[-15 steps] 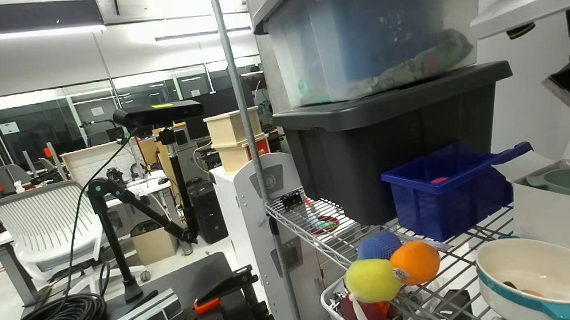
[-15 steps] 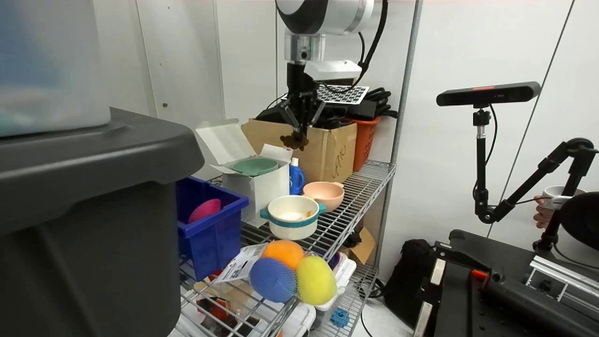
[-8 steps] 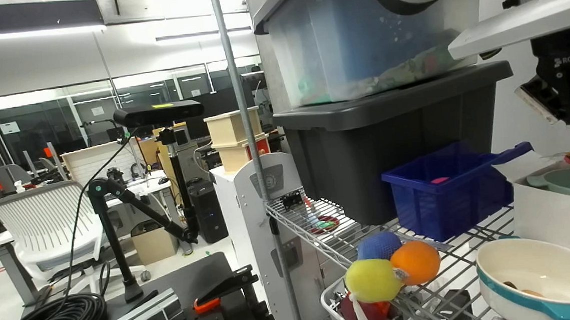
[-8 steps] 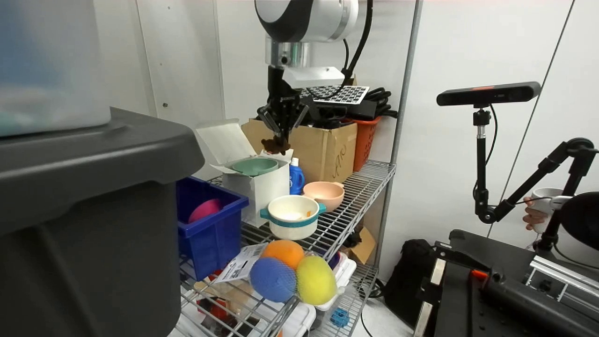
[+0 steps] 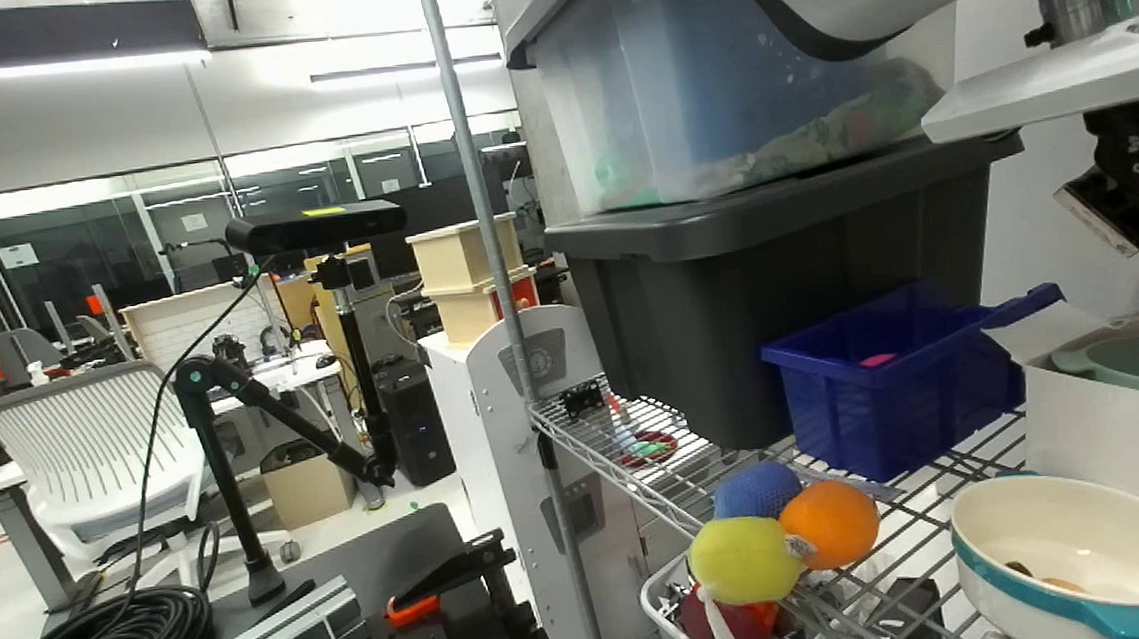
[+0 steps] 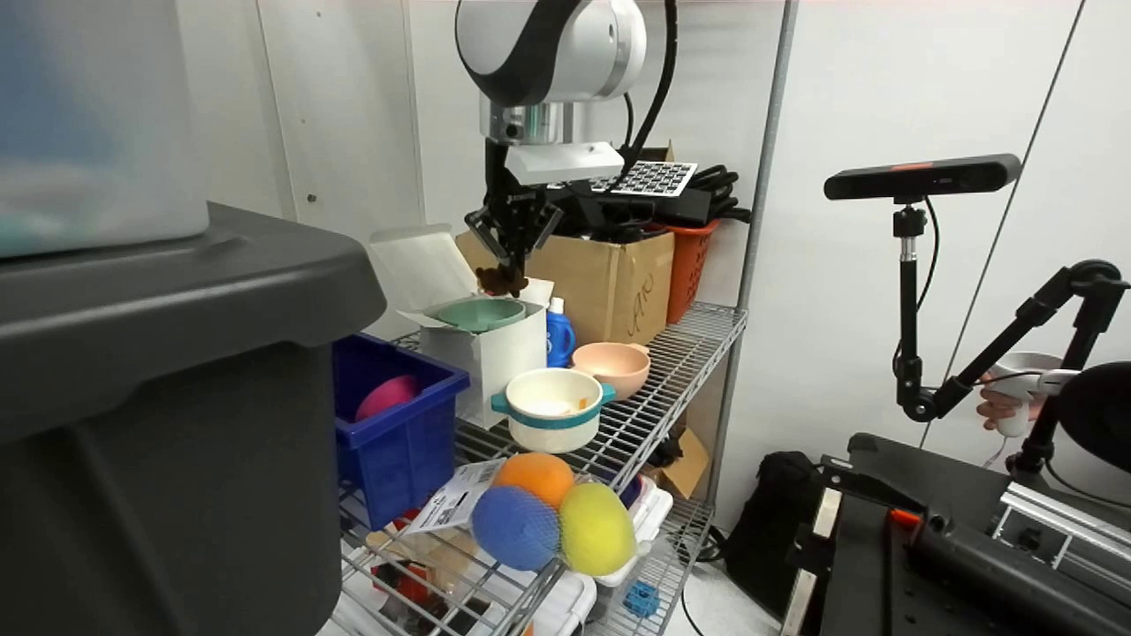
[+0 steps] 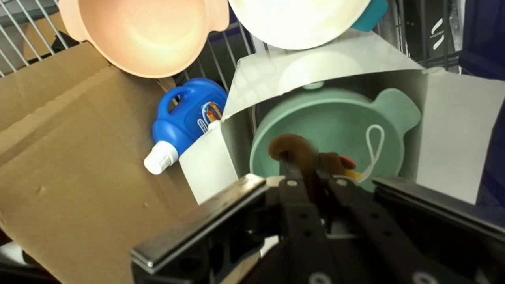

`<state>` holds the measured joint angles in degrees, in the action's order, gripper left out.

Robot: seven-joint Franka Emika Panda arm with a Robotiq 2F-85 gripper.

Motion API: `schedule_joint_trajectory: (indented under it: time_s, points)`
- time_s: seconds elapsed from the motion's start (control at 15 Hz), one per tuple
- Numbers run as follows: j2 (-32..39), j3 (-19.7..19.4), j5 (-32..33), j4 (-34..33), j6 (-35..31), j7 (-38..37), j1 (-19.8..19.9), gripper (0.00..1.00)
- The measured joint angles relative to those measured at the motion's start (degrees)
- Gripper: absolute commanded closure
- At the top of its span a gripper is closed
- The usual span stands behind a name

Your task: Move the brown doll from the beige bowl to the light-green bowl

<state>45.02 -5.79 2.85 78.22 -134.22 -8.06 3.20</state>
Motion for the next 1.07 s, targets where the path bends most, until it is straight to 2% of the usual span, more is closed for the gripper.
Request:
schedule_joint_trajectory:
  time_s: [0.13, 0.2, 0.27, 0.33, 0.87, 1.07]
  points:
    - [1.3, -0.3, 0.0, -1.8, 0.0, -0.4, 0.0, 0.97]
    - [1.8, -0.4, 0.0, -2.6, 0.1, -0.5, 0.0, 0.65]
    - [2.2, -0.4, 0.0, -3.3, 0.1, -0.7, 0.0, 0.64]
    - [2.4, -0.4, 0.0, -3.9, 0.1, -0.9, 0.0, 0.59]
    - [2.9, -0.8, 0.0, -6.5, 0.4, -1.4, 0.4, 0.01]
    - [2.7, -0.9, 0.0, -6.4, 0.4, -1.4, 0.8, 0.0]
